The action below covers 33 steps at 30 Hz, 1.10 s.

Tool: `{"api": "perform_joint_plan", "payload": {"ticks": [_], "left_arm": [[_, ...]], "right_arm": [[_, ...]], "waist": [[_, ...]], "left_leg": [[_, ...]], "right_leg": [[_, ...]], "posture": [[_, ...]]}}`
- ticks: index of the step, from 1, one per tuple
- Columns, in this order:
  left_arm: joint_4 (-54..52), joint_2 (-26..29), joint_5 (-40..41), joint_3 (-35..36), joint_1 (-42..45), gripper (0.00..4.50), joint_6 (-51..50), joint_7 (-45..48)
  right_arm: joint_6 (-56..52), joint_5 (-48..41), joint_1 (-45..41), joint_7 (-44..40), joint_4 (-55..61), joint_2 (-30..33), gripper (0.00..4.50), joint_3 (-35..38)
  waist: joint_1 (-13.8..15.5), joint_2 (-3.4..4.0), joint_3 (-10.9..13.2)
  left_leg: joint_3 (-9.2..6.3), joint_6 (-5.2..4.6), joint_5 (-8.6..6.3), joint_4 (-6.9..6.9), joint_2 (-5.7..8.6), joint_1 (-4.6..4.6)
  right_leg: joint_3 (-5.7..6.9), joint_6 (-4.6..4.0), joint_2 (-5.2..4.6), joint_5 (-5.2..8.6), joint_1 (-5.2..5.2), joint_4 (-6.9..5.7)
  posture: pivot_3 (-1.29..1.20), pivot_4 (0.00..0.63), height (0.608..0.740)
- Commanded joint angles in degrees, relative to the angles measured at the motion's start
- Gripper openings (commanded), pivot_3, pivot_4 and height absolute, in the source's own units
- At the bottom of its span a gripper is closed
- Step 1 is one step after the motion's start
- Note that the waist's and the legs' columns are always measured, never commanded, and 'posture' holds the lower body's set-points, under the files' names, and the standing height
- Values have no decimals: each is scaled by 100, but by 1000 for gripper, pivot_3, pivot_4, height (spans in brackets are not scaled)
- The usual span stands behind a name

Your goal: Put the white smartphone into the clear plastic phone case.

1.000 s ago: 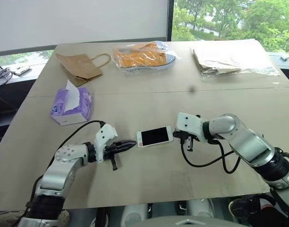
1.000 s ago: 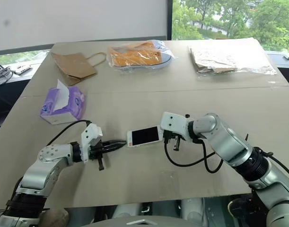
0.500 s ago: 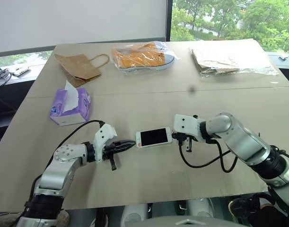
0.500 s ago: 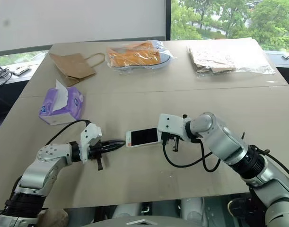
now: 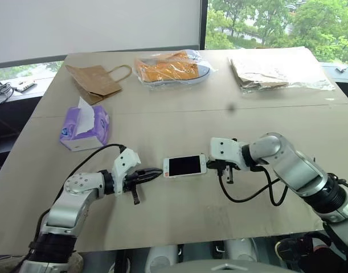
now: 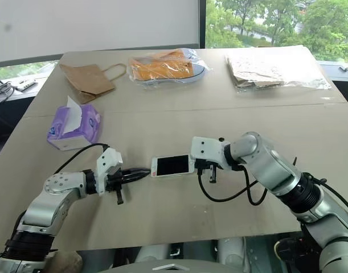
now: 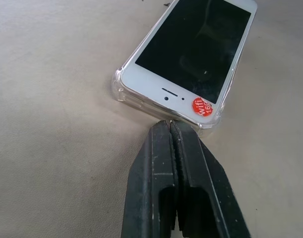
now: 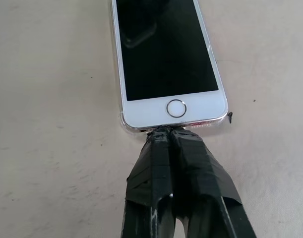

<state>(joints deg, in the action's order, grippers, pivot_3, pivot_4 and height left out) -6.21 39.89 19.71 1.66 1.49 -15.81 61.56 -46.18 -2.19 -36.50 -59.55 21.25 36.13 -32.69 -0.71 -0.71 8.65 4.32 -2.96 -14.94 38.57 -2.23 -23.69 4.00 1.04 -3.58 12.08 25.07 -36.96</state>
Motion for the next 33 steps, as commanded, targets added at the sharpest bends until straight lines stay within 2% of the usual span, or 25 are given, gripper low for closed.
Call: {"api": "perform_joint_plan", "payload": {"ticks": [1, 12, 19, 23, 28, 33], "left_arm": [[-122, -57, -1, -127, 55, 68, 38, -14], [-168, -172, -61, -232, 83, 68, 36, -52], [-95, -123, -77, -98, -21, 68, 86, -11], [-88, -68, -9, 101, -103, 68, 10, -64], [-242, 51, 461, 595, -120, 68, -461, -122], [-282, 260, 715, 749, 75, 68, -764, -36]], "right_arm": [[283, -232, -99, -98, 154, -420, 0, -126], [661, -137, -121, -235, -427, -771, 0, -213], [600, -43, -30, -254, -295, -608, 0, -57], [551, -51, 62, -196, -162, -485, 0, 145], [359, -263, 237, -80, 133, -317, 0, 689], [339, -393, 575, 278, 212, -195, 0, 1168]], "waist": [[-6, -1, -1], [-13, -2, -4], [-11, -3, -4], [-13, -2, -4], [-5, -6, 2], [39, -10, 3]], "left_leg": [[1, 0, 0, 0, 0, 1], [1, 6, 3, 0, -5, 21], [10, 6, 3, -10, -8, 67], [17, 6, 3, -15, -8, 69], [20, 6, 3, -18, -9, 66], [16, 7, 2, -18, -5, 60]], "right_leg": [[0, 0, 0, 0, 0, -1], [-6, -1, 9, 0, -13, -12], [-12, -20, 5, 14, -51, -12], [-18, -21, 2, 13, -49, -12], [-21, -13, 0, 9, -44, -10], [-13, -11, -7, 8, -47, 1]], "posture": [[0, 150, 740], [0, 150, 740], [0, 150, 740], [0, 150, 740], [0, 150, 740], [0, 150, 740]]}}
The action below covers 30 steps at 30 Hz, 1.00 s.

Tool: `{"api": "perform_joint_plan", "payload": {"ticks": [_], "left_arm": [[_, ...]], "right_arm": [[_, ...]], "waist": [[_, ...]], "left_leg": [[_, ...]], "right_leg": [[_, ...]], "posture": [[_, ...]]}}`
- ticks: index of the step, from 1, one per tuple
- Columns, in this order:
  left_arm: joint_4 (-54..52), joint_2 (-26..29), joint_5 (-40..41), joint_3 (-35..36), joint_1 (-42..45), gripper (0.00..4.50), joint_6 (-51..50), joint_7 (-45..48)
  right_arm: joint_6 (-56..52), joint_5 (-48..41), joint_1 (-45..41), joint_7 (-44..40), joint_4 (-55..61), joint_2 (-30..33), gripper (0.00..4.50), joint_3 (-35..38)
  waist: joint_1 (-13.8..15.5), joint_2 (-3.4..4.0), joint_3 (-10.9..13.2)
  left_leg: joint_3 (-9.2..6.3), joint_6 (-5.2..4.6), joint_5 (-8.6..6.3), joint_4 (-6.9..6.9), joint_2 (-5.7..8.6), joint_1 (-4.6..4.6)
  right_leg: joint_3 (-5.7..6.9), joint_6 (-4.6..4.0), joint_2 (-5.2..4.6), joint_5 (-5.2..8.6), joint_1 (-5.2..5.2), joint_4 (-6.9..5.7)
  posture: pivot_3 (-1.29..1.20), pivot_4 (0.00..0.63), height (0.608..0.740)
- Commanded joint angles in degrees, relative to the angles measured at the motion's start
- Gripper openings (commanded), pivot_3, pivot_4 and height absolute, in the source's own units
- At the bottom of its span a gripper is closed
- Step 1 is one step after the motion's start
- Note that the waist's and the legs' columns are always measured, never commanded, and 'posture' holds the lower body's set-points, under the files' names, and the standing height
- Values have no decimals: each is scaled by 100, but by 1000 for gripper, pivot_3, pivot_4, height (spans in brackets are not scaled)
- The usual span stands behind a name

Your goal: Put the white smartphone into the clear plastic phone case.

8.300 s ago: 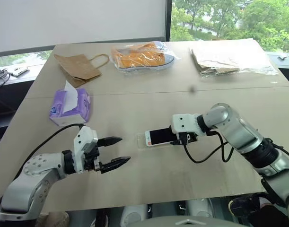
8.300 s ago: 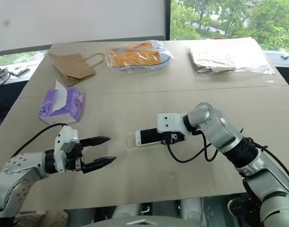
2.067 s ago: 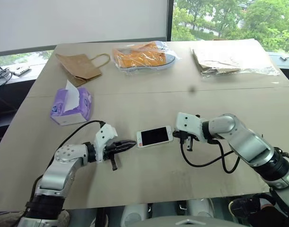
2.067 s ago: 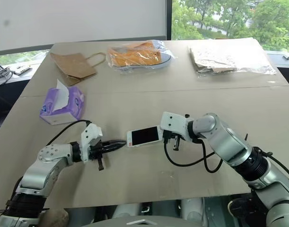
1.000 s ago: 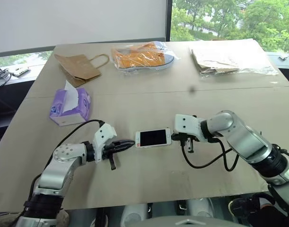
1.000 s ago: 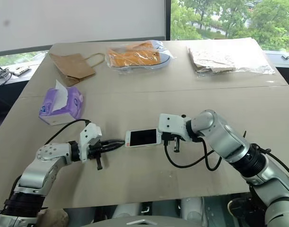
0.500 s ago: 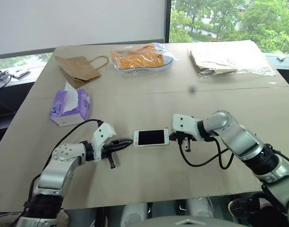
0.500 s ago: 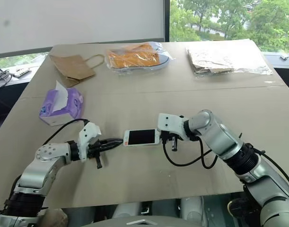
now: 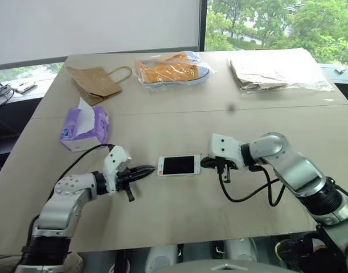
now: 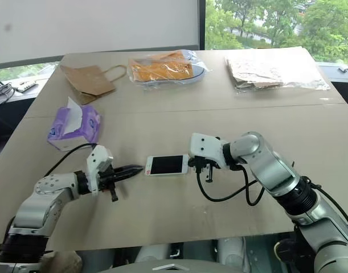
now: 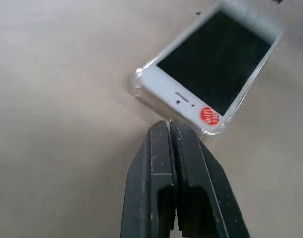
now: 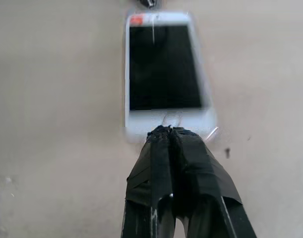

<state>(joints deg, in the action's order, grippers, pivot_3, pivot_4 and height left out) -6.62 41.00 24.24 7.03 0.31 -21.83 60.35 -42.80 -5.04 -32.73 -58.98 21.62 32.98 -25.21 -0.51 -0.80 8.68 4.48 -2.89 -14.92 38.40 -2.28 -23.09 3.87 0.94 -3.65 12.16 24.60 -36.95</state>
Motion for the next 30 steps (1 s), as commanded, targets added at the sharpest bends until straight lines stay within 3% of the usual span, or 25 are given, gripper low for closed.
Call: {"api": "perform_joint_plan", "payload": {"ticks": [1, 7, 20, 23, 26, 30], "left_arm": [[-248, 162, 305, 205, 267, 68, -224, 77], [-148, 108, 268, -54, 696, 68, -280, 132], [496, 205, -786, -1014, 1143, 68, -1, 7], [466, 146, -644, -840, 1128, 68, 70, -17], [113, -26, 285, -130, 1074, 68, -551, -107], [-22, 279, 110, -12, 604, 68, -419, -5]], "right_arm": [[0, -134, 273, 257, 198, 161, 0, 491], [-28, -250, 506, 448, 319, 325, 0, 740], [-154, -422, 632, 720, 602, 389, 0, 696], [-138, -436, 617, 725, 615, 375, 0, 611], [-104, -449, 575, 707, 593, 312, 0, 467], [-83, -461, 557, 665, 535, 269, 0, 291]], "waist": [[38, -2, 1], [37, -4, 3], [16, -7, 4], [16, -7, 4], [0, -11, 7], [-28, -15, 10]], "left_leg": [[0, 0, 0, 0, 3, -3], [1, 0, 0, 4, 7, -15], [-3, -1, 0, 3, 6, -24], [-2, -1, 0, 3, 5, -23], [-3, -1, 0, 4, 4, -24], [-10, 0, 1, 5, 1, -34]], "right_leg": [[1, -11, -3, 6, 0, 2], [1, -9, -2, 5, 4, 10], [2, 11, 7, -6, 13, 10], [1, 12, 7, -6, 12, 9], [0, 12, 6, -6, 13, 9], [4, 13, 8, -6, 21, 9]], "posture": [[0, 150, 740], [0, 150, 740], [0, 150, 740], [0, 150, 740], [0, 150, 740], [0, 150, 740]]}}
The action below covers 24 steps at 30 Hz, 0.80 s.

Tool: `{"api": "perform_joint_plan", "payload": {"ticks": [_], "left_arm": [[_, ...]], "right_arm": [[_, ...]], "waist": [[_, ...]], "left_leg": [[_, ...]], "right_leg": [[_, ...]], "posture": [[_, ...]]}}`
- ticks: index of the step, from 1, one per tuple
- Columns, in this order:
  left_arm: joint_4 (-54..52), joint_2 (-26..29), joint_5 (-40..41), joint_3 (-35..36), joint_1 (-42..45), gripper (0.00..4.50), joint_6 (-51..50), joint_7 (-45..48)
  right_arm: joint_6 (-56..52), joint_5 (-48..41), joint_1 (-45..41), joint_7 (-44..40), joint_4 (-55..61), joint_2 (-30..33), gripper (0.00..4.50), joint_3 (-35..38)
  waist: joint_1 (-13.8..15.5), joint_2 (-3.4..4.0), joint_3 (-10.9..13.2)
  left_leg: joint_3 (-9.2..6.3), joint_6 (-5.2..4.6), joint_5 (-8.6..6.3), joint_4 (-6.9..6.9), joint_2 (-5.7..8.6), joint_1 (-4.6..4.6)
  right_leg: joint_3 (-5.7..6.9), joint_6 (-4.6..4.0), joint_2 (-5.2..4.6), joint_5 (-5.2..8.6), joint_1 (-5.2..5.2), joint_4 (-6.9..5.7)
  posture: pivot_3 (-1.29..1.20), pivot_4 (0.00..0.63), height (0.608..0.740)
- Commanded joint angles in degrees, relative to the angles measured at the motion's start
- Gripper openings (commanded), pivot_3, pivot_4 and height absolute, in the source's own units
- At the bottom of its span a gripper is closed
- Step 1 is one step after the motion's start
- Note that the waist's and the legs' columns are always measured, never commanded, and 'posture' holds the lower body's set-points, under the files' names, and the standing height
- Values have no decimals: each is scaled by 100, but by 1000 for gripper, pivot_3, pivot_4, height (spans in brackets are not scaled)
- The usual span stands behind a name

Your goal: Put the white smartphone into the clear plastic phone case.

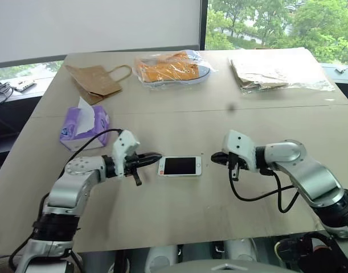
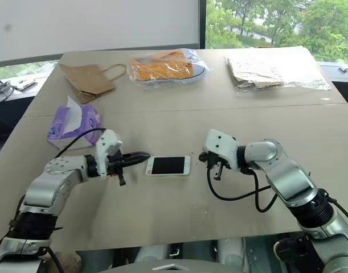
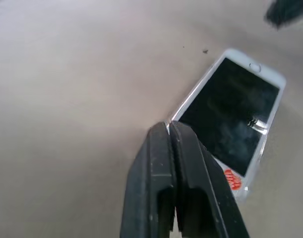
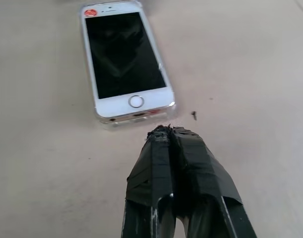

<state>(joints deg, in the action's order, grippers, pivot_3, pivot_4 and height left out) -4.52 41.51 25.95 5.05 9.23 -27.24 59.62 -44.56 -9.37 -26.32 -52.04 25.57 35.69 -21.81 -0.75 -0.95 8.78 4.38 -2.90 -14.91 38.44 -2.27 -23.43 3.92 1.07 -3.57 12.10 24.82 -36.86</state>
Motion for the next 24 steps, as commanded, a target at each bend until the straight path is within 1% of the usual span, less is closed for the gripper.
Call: {"api": "perform_joint_plan", "payload": {"ticks": [1, 6, 10, 13, 17, 24], "left_arm": [[-241, 272, -101, 183, -387, 68, 178, 73], [-425, 305, -360, 31, -693, 68, 380, -17], [-575, 205, -504, -171, -773, 68, 504, -25], [-605, 85, -554, -356, -674, 68, 519, -83], [-623, -54, -594, -572, -569, 68, 535, -109], [-577, -178, -676, -688, -453, 68, 553, -77]], "right_arm": [[111, -3, -90, -49, 112, 6, 0, -123], [227, 137, -159, -136, -45, 36, 0, -451], [316, 262, -299, -228, -251, 5, 0, -672], [369, 286, -383, -260, -358, -44, 0, -741], [415, 319, -461, -300, -453, -141, 0, -817], [585, 572, -771, -501, -636, -335, 0, -1185]], "waist": [[-1, 1, 0], [47, 0, 0], [53, 0, 0], [57, 0, 0], [71, 1, 0], [105, 1, -2]], "left_leg": [[2, 0, 0, -1, 0, 0], [-12, 0, 0, 8, 3, -18], [-11, -1, 0, 18, 5, -20], [-13, -1, 0, 19, 5, -20], [-15, -1, 0, 18, 5, -20], [-15, -1, 0, 24, 6, -15]], "right_leg": [[-1, 0, 0, 0, 2, 0], [13, -2, -4, 1, 4, 7], [12, -12, -7, 6, 3, 6], [13, -20, -7, 11, 2, 5], [16, -2, -4, 0, 2, 4], [15, -3, -2, 0, -2, 0]], "posture": [[0, 150, 740], [0, 150, 740], [0, 150, 740], [0, 150, 740], [0, 150, 740], [0, 150, 740]]}}
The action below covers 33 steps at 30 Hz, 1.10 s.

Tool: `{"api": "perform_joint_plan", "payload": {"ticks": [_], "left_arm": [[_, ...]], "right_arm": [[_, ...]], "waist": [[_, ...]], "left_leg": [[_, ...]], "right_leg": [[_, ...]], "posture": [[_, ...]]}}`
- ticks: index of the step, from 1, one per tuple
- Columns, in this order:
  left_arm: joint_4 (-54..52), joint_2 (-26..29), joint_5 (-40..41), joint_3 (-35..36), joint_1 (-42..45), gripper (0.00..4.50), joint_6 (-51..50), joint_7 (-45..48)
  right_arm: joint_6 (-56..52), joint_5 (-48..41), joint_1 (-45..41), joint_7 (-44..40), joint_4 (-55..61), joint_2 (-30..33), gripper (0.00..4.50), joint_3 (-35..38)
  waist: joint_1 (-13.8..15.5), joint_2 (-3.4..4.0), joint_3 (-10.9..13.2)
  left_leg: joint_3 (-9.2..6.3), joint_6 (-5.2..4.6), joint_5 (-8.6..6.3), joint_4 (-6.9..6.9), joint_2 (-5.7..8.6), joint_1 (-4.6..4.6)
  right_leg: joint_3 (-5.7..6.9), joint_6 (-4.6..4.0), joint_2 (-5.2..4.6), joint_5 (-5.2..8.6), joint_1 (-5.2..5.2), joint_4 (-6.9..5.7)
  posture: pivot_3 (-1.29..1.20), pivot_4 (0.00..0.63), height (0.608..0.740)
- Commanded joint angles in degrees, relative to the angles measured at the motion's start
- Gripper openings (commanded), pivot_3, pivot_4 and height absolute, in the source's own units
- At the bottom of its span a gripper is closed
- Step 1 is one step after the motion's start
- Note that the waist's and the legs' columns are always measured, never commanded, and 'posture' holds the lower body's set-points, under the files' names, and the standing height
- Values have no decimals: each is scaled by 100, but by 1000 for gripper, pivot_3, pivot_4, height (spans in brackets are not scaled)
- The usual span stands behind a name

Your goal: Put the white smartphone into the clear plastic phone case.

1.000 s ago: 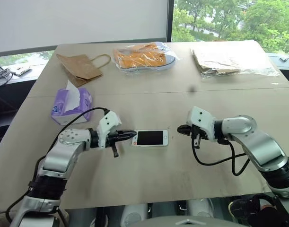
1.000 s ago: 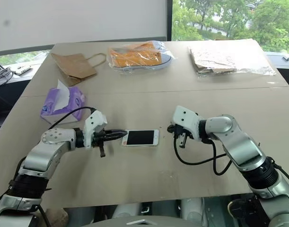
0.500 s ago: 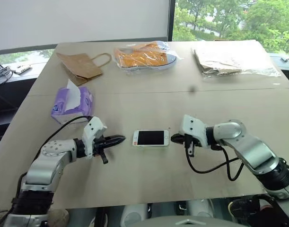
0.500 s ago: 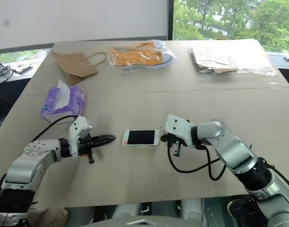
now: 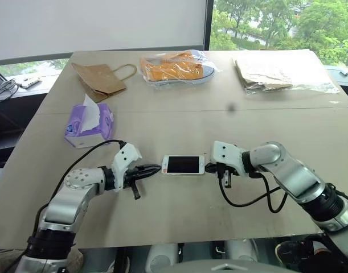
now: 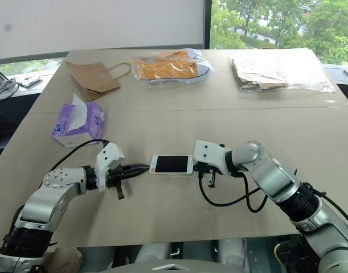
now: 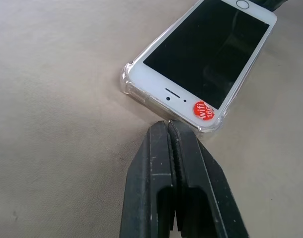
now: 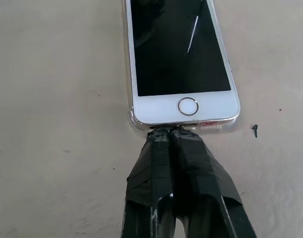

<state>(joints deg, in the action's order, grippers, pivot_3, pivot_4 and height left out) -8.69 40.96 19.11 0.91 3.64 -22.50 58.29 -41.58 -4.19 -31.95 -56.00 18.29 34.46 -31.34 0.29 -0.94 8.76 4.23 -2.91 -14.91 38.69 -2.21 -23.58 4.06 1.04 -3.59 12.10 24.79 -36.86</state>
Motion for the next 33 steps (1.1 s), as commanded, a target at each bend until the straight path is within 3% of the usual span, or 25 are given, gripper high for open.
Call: {"api": "perform_joint_plan", "payload": {"ticks": [1, 10, 18, 27, 33], "left_arm": [[-166, -138, -1, -292, 116, 68, 77, 57], [-148, -246, -48, -255, 112, 68, 91, 52], [-302, -86, 823, 372, 282, 68, -442, 356], [-373, -405, 779, -424, 1042, 68, -638, 353], [215, -676, 372, -1035, 1499, 68, -324, 486]], "right_arm": [[341, 133, -255, -144, 64, -201, 0, -306], [542, 596, -410, -390, 12, -177, 0, -437], [148, 130, 345, -220, 597, 423, 0, 913], [-166, -472, 894, 181, 1135, 454, 0, 1879], [-236, -670, 1029, 600, 1293, 186, 0, 1952]], "waist": [[3, 0, -1], [46, 2, -5], [52, 1, -3], [50, 0, -2], [37, -1, -2]], "left_leg": [[0, 0, 0, 0, -1, 2], [0, 0, 0, 2, -1, 9], [-6, 1, 0, 9, 0, -15], [-6, 0, 0, 9, 0, -12], [-3, 0, 0, 10, 3, -11]], "right_leg": [[1, -1, 1, 1, -1, -1], [0, -1, 1, 0, -6, -6], [7, 1, -2, -1, 2, 2], [6, 2, 6, -1, 0, 1], [-4, 3, 15, -1, 0, 1]], "posture": [[0, 150, 740], [0, 150, 740], [0, 150, 740], [0, 150, 740], [0, 150, 740]]}}
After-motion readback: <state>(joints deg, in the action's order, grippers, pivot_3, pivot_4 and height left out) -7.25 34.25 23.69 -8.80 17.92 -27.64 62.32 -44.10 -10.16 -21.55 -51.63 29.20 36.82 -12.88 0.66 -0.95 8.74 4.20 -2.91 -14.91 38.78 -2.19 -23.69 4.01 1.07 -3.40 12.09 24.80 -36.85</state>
